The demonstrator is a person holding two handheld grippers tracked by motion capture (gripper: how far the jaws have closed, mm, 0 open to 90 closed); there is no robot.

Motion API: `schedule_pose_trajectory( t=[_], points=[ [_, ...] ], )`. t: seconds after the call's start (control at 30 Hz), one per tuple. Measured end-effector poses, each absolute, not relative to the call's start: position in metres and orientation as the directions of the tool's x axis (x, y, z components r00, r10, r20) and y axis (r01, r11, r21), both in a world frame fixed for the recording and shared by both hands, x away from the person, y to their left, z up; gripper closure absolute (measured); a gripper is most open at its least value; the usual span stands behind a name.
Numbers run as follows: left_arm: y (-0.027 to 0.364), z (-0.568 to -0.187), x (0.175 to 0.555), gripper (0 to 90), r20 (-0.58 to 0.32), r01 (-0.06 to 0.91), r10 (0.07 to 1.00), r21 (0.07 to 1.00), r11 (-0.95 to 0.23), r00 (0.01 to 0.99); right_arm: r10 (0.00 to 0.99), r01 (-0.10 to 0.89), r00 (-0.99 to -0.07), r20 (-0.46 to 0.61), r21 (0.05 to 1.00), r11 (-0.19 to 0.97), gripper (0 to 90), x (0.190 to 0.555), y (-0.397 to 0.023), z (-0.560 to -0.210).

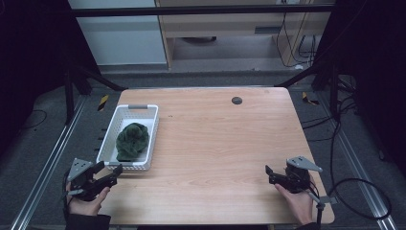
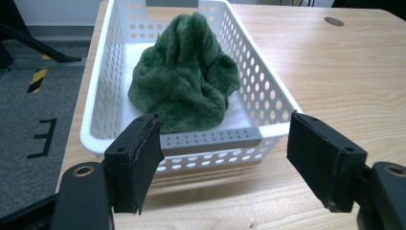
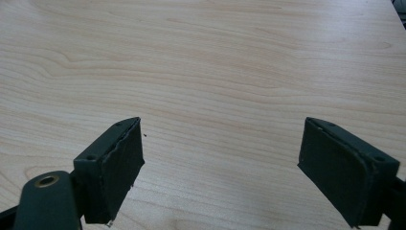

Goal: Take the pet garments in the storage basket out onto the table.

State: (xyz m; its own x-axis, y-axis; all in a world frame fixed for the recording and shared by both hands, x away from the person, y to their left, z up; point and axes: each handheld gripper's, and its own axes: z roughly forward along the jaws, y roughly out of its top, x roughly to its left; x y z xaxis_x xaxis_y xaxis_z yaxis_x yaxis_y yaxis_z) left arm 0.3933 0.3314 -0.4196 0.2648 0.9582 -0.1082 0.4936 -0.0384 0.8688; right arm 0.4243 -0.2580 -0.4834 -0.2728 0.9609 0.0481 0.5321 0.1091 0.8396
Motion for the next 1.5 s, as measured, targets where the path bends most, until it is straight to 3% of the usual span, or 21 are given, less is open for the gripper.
schedule_pose_trajectory(
  t=[0.87,1.5],
  points=[
    [0.333,-0.363,0.437,24.5,-0.035,0.469,0.951,0.875,-0.118,0.306,0.956,0.537,-0.287,0.051,0.836,0.117,15.4,0.426,-0.256,-0.484],
    [0.335,-0.330,0.478,25.4,0.062,0.512,0.926,0.819,-0.260,0.372,0.956,0.537,-0.291,0.040,0.834,0.129,15.3,0.427,-0.256,-0.485]
  ],
)
